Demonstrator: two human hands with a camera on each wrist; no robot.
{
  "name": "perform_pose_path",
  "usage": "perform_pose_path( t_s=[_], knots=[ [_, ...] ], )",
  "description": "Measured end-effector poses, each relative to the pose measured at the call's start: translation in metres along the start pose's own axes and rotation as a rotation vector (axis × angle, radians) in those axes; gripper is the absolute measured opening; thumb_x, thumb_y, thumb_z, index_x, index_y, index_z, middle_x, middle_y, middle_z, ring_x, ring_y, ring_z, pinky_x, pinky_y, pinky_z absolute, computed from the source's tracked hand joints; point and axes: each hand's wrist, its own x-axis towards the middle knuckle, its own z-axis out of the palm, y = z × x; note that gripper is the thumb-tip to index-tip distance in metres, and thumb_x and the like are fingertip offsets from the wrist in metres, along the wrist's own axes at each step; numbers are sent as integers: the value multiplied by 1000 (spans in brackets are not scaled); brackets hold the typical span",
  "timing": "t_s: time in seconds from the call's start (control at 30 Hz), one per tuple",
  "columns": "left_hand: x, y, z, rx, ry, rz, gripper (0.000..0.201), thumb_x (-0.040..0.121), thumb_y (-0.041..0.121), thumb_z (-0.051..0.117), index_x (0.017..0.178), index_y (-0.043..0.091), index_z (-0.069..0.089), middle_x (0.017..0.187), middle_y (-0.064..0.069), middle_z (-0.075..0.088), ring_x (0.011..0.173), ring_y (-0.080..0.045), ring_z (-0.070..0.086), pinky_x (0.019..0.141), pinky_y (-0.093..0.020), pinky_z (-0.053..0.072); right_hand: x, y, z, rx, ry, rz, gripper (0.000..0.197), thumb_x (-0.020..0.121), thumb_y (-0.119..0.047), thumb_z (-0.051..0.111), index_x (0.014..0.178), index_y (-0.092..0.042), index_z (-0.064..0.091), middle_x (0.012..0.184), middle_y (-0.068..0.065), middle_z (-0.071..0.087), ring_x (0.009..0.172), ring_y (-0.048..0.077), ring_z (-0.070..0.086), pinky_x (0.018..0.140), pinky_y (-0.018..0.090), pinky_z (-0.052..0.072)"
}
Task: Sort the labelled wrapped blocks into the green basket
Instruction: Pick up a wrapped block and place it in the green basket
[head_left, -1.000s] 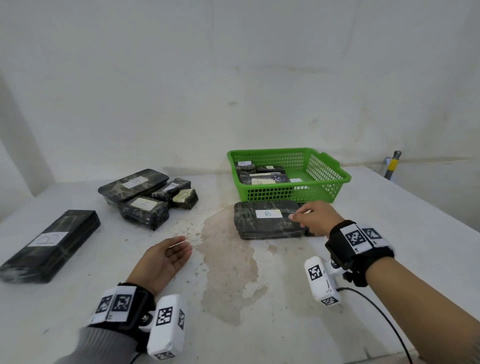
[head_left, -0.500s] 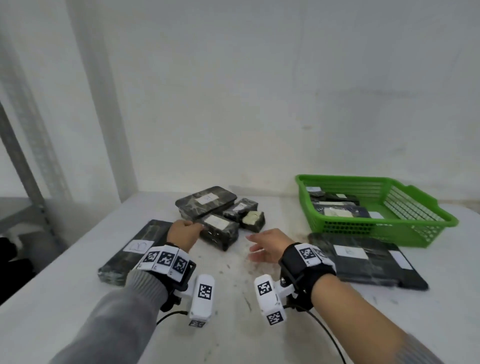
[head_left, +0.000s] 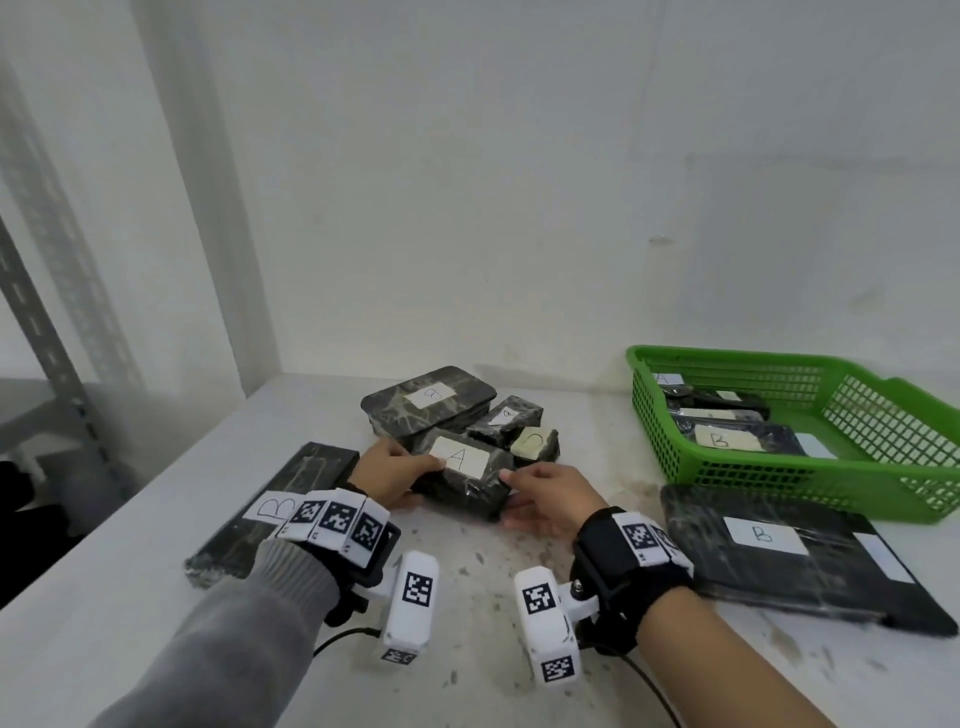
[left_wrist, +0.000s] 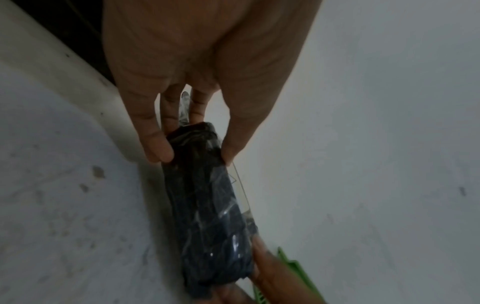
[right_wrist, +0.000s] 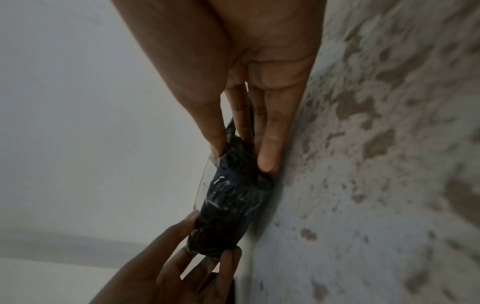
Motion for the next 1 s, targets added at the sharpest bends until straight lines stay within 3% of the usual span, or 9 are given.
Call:
perform_pose_path(
  t_s=[0.13,0.23,0.33,0.4,0.47,0.63,0.77,0.93,1.0],
  knots=[
    [-28,10,-3,-190,-132,2,32,82,13,77,89,8,46,100,-16,59,86,-24,62,56,-21,56,-24,3,-9,37,-7,-32,17,95,-26,64,105,-14,60,94,16,64,69,26,66,53,30,55],
    [-50,10,0,-219,-192,43,39,80,22,78,103,9,50,95,-13,62,71,-16,57,54,-20,49,-42,10,-16,148,-31,-74,18,95,-27,62,104,-13,59,102,22,65,79,32,69,58,33,58],
    [-70,3,9,-213,-231,185,56,76,33,81,119,15,48,90,-11,62,62,-13,48,54,-20,43,-55,19,-23,260,-51,-131,20,97,-22,58,113,-11,56,101,21,70,83,34,72,62,37,59],
    [-81,-1,16,-192,-254,293,66,65,50,77,120,27,50,92,-13,59,68,-14,47,59,-22,40,-63,23,-28,294,-68,-172,20,99,-20,54,119,-19,56,100,17,71,80,33,72,61,37,59],
    [-85,-4,25,-190,-259,339,61,65,56,74,118,34,52,99,-16,59,76,-15,51,67,-24,39,-67,24,-33,282,-89,-216,26,100,-19,50,123,-30,57,102,15,70,78,31,70,58,36,58],
    [-87,-10,37,-363,-303,356,49,72,53,71,115,36,55,123,-18,58,104,-22,63,93,-35,47,-67,26,-30,197,-74,-293,35,103,-13,33,114,-25,64,104,9,71,83,23,68,56,34,57],
    [-97,-15,40,-562,-415,320,51,84,41,56,131,25,46,119,-1,69,112,-19,65,91,-41,56,-66,27,-25,157,-49,-344,40,102,-9,30,109,-28,65,101,-3,75,95,20,71,61,37,60],
    [-106,-11,45,-590,-447,308,48,87,43,58,134,39,50,128,4,65,114,-23,65,83,-41,58,-65,24,-30,238,-44,-312,50,101,-11,30,91,-35,73,98,1,75,90,25,71,59,37,59],
    [-106,-12,48,-567,-430,320,39,93,37,57,131,36,52,127,-1,65,112,-27,66,82,-43,58,-65,22,-31,270,-59,-312,50,101,-13,32,87,-35,74,98,4,75,88,26,71,56,36,59]
  ],
)
